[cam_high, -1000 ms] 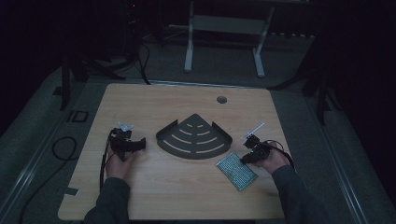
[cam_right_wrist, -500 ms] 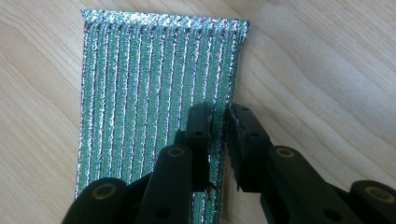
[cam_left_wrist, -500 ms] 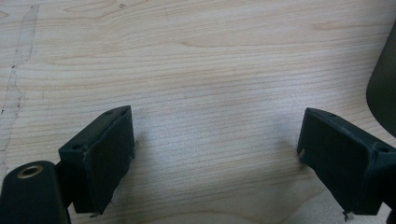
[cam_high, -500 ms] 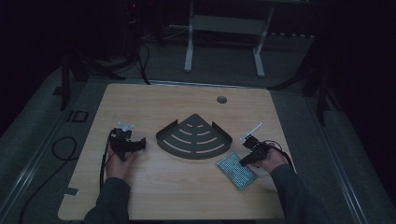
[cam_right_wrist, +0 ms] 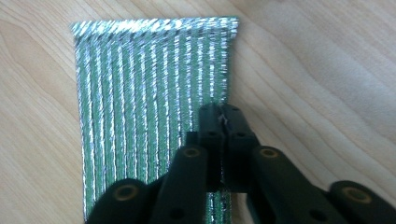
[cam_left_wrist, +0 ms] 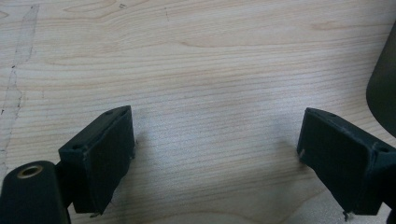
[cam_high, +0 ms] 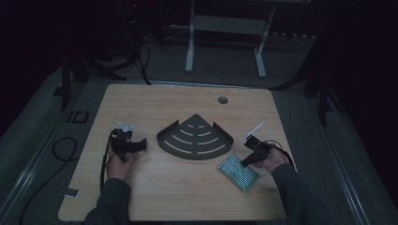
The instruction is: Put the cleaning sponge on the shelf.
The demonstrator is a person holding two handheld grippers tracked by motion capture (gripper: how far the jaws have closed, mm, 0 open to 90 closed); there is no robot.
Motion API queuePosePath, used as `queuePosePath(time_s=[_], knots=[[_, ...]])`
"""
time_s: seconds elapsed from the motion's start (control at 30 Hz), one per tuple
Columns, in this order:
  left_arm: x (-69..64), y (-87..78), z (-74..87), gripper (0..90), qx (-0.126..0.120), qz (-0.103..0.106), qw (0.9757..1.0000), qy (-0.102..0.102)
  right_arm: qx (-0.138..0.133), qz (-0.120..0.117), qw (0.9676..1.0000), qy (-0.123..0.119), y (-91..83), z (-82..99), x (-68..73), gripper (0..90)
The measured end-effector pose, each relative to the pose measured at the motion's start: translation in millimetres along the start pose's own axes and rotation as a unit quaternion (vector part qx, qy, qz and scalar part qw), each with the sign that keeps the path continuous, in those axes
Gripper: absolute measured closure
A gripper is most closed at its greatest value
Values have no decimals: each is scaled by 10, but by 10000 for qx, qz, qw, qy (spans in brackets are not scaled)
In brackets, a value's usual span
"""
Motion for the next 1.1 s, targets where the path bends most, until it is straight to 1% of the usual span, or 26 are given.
queuePosePath(time_s=[0.03, 0.17, 0.33, 0.57, 0.83, 1.1], knots=[[0, 0, 0, 115, 0, 0, 10000, 0, 0, 0, 10000, 0, 0, 0, 0, 889], [0, 0, 0, 115, -1, 0, 10000, -1, 86, 57, 9999, -122, -14, -26, 25, 894], [0, 0, 0, 115, 0, 1, 10000, 0, 57, 76, 9997, -215, -73, -61, 54, 895], [0, 0, 0, 115, 0, 0, 10000, 0, 46, 158, 9995, -280, -183, -100, 86, 895], [0, 0, 0, 114, 0, 0, 10000, 0, 43, 237, 9993, -279, -307, -118, 61, 896], [0, 0, 0, 115, -1, 0, 10000, -1, 77, 353, 9988, -340, -402, -142, 33, 896]])
Point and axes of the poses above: each handheld gripper's, and its own axes: y roughly forward along the jaws, z roughly out of its underside, x roughly to its left, the point moved 6 cm from there along y, roughly forward along the jaws, and after that the axes turned 7 degrees about -x, right-handed, at the moved point
